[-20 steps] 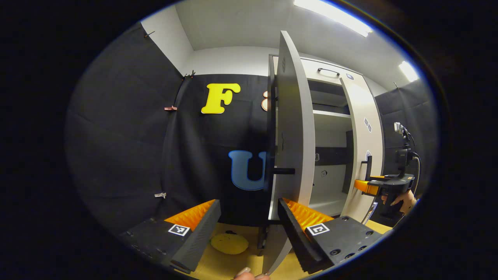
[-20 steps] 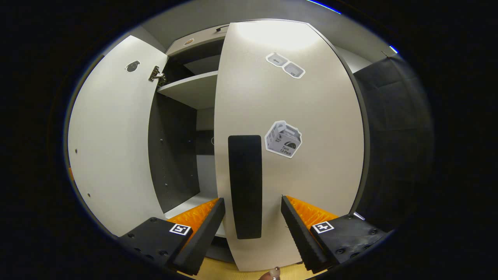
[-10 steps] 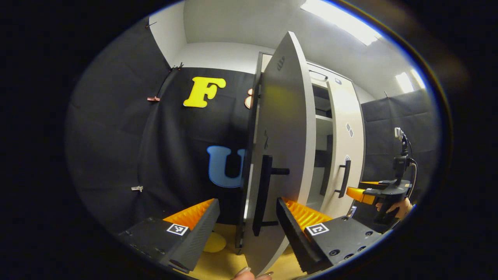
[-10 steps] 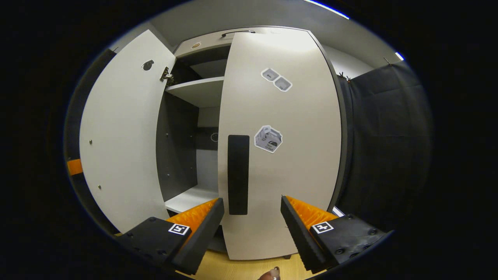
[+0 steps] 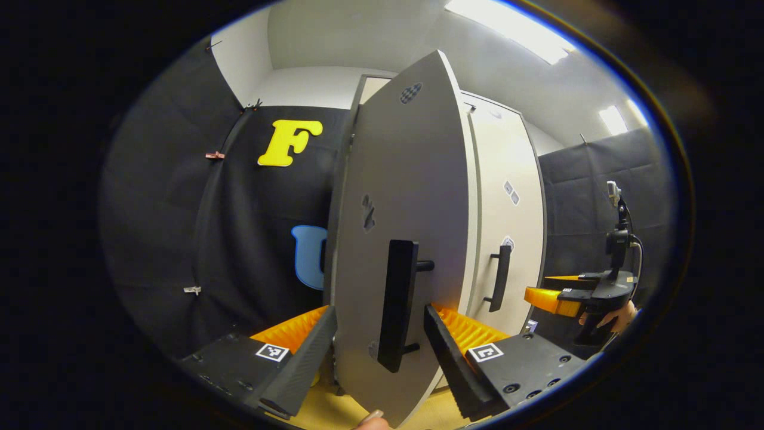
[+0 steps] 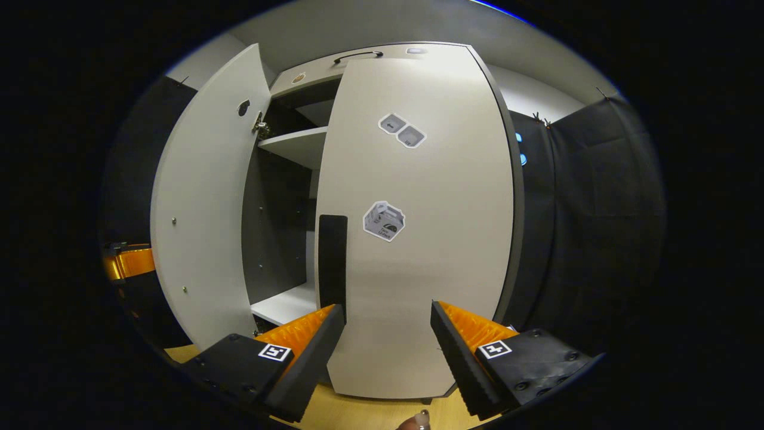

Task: Grasp the bottle in the cabinet with the left hand and place it on the coaster, then close the right door with the right hand and the left door with the left hand.

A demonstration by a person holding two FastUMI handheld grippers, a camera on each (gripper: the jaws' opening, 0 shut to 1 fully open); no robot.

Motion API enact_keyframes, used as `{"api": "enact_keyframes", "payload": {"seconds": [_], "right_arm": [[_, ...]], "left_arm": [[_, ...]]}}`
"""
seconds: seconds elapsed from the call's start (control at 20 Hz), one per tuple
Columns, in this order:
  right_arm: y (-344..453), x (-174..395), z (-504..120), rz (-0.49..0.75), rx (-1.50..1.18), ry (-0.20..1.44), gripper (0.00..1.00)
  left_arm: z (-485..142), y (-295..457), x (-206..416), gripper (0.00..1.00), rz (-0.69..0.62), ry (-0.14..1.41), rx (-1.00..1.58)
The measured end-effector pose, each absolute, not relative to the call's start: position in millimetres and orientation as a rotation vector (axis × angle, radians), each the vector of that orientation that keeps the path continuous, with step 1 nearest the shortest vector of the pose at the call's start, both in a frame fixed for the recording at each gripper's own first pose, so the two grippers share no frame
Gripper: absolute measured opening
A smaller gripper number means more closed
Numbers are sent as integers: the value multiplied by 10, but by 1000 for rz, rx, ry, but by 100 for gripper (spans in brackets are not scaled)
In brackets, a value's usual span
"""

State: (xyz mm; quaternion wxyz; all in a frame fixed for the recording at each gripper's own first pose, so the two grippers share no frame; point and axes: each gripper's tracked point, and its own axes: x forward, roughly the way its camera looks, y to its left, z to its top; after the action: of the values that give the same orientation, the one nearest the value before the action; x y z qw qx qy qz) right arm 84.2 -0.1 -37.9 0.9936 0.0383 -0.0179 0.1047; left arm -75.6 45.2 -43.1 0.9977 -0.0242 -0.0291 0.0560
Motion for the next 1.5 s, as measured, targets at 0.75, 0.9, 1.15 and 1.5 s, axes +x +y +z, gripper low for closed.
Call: {"api": "enact_keyframes", "payload": {"seconds": [0.75, 0.9, 1.15, 1.5], "right_arm": [[0, 728, -332, 305, 67, -54, 98], [130, 701, -312, 330, 49, -70, 98], [275, 639, -246, 352, 57, -89, 98], [220, 503, -183, 317, 54, -111, 98]], "left_arm": [[-456, -92, -733, 94, 96, -33, -4], [-440, -104, -784, 90, 96, -26, 11], [-462, -116, -854, 94, 96, -27, 3], [-444, -85, -857, 94, 67, -36, -14]]}}
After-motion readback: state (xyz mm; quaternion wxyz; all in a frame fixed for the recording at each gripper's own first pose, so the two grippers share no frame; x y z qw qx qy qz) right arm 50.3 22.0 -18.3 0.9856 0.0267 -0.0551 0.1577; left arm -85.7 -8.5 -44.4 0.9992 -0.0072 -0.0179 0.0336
